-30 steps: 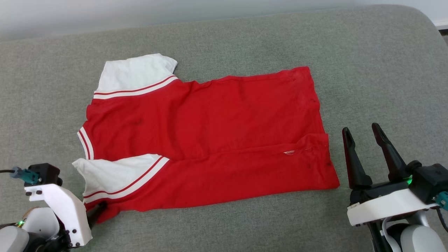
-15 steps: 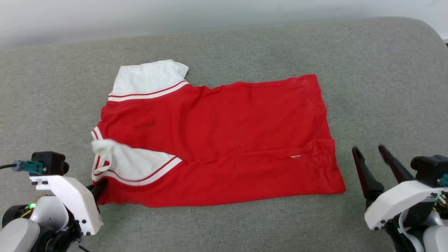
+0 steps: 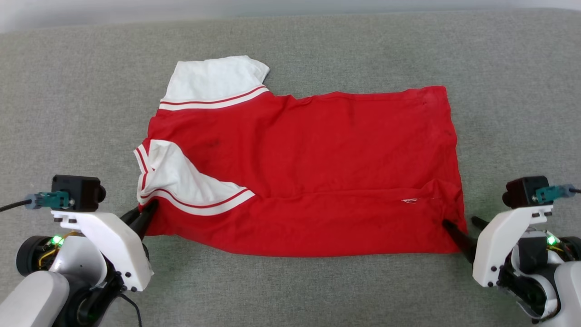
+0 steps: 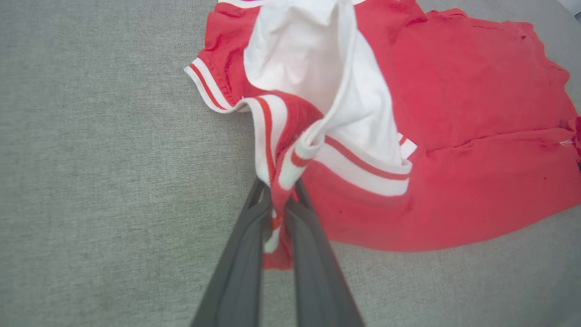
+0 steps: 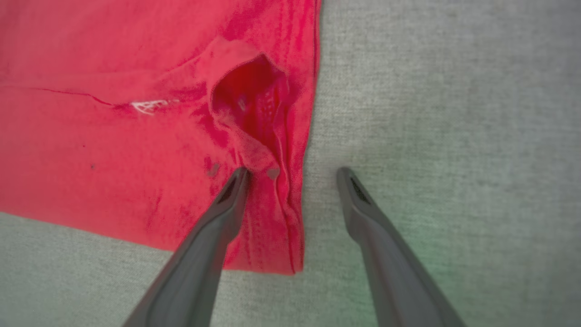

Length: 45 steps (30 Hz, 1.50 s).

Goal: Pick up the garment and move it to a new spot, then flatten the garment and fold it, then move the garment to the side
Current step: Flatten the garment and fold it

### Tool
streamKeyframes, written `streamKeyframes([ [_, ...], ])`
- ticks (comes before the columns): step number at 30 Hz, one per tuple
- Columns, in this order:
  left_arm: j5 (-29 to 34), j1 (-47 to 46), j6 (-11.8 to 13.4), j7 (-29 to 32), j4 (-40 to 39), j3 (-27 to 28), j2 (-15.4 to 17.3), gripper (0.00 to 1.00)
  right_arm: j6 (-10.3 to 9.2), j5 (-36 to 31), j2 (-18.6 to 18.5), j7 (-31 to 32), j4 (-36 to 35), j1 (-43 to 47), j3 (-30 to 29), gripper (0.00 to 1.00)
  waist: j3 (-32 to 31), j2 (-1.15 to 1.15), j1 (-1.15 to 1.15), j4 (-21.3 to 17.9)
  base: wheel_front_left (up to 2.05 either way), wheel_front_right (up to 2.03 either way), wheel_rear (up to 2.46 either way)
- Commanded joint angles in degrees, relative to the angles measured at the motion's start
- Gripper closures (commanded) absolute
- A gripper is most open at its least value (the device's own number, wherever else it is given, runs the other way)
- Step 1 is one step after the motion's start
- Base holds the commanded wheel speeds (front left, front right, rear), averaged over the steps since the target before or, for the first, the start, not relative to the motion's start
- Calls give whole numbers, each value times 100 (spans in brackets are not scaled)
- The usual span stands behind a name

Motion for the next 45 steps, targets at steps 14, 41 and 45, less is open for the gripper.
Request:
streamKeyframes([
  [14, -13, 29, 5, -286, 246, -57, -291, 100, -1, 193, -159, 307, 343, -302, 322, 100, -150, 0, 0, 145, 0, 0, 0],
  [41, -642, 1632, 378, -268, 344, -90, -429, 0, -2, 154, -63, 182, -290, 1224, 92, 0, -1220, 0, 0, 157, 0, 0, 0],
  [45, -567, 1413, 259, -474, 613, -77, -573, 0, -2, 93, -101, -455, -216, 1136, 212, 0, -1193, 0, 0, 130, 0, 0, 0],
])
